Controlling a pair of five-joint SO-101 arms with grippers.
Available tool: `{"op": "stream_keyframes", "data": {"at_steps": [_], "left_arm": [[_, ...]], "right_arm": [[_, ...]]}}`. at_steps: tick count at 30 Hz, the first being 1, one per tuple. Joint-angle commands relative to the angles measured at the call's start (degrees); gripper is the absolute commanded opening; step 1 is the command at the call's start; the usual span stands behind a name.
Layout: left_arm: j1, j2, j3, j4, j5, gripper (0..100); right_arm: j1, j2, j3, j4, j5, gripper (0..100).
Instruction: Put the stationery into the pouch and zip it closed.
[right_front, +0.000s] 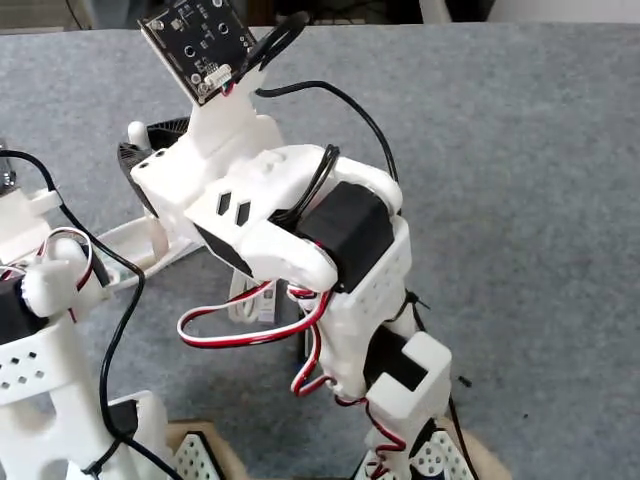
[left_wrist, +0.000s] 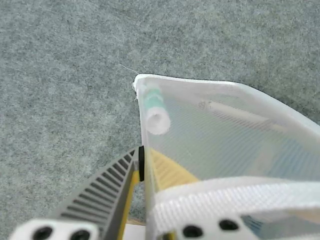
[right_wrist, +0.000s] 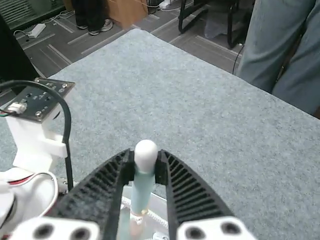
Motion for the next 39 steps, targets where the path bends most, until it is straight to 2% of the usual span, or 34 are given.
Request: {"op": "stream_keyframes", "data": {"at_steps": [1,8,11,22,25,35,39], "left_arm": [[-0.04,0.18,0.4,-1.23,0.26,3],[-0.04,0.35,0.4,-1.23,0.26,3],[-0.13,0.35,0.4,-1.23,0.26,3],[-0.04,0.44,0.4,-1.23,0.26,3],[-0.04,0.44,0.31,-1.23,0.35,3],[0.04,0.44,0.31,-1.32,0.35,3],[0.04,0.44,0.31,-1.32,0.35,3]], "right_arm": [[-0.35,-0.13,-0.4,0.0,0.44,2.6],[-0.35,-0.22,-0.4,-0.09,0.44,21.0],[-0.35,-0.13,-0.4,0.0,0.44,26.0],[1.93,-0.31,-0.48,0.26,0.44,27.6],[6.24,-0.4,-0.48,0.26,0.44,27.6],[30.51,0.22,0.48,0.79,0.0,27.6],[36.04,0.22,9.19,0.88,0.0,27.6]]}}
